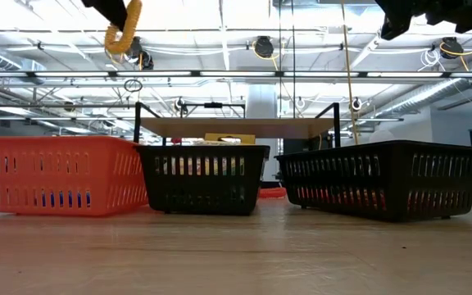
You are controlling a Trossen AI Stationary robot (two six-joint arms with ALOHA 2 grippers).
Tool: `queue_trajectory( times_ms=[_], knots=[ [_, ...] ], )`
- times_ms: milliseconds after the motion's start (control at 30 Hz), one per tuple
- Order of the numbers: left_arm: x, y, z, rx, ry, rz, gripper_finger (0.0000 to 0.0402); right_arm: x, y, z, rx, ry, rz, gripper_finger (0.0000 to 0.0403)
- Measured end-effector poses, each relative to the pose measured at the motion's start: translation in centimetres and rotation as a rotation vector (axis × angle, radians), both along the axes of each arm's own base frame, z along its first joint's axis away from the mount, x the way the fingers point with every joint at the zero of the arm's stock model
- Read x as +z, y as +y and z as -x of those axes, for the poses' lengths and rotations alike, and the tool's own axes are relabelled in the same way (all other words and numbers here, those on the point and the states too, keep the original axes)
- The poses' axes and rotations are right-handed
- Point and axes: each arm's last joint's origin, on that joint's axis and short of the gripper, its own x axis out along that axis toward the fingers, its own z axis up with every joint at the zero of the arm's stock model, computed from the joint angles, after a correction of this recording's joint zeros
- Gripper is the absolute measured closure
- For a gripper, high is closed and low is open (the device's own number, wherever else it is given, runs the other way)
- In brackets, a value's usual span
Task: Pick & Place Office Desk Supplies
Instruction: Put the yellow keychain into the orange bin, then put the orange keychain into the orange bin
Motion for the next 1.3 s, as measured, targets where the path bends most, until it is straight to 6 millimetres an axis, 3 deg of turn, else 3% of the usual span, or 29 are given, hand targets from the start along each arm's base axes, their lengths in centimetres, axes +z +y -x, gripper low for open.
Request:
queue_trajectory(
  times_ms=[133, 467, 733, 967, 1133, 1300],
  knots=[
    [-0.1, 0.4, -0.2, 0.099, 0.004, 0.099, 0.0371, 0.0, 0.0, 0.0, 0.005, 0.003, -0.016, 0.0206],
    [-0.2, 1.9, -0.9, 0.225, 0.043, 0.257, 0.0257, 0.0, 0.0, 0.0, 0.005, 0.003, -0.016, 0.0206],
    [0.3, 3.8, -1.8, 0.343, -0.148, -0.029, 0.0191, 0.0, -0.1, 0.0, -0.01, 0.005, -0.019, 0.0206],
    [0.5, 8.8, -5.3, 0.322, -0.221, -0.018, 0.019, -1.6, -0.9, -0.3, -0.286, 0.168, -0.006, 0.0211],
    [-0.8, 13.1, -8.7, 0.226, -0.26, 0.038, 0.0198, -3.4, -2.0, -0.5, -0.414, 0.341, -0.023, 0.0219],
    [-2.5, 16.6, -10.8, 0.221, -0.295, 0.113, 0.0197, -5.0, -2.8, -0.4, -0.461, 0.492, -0.049, 0.0229]
  ],
)
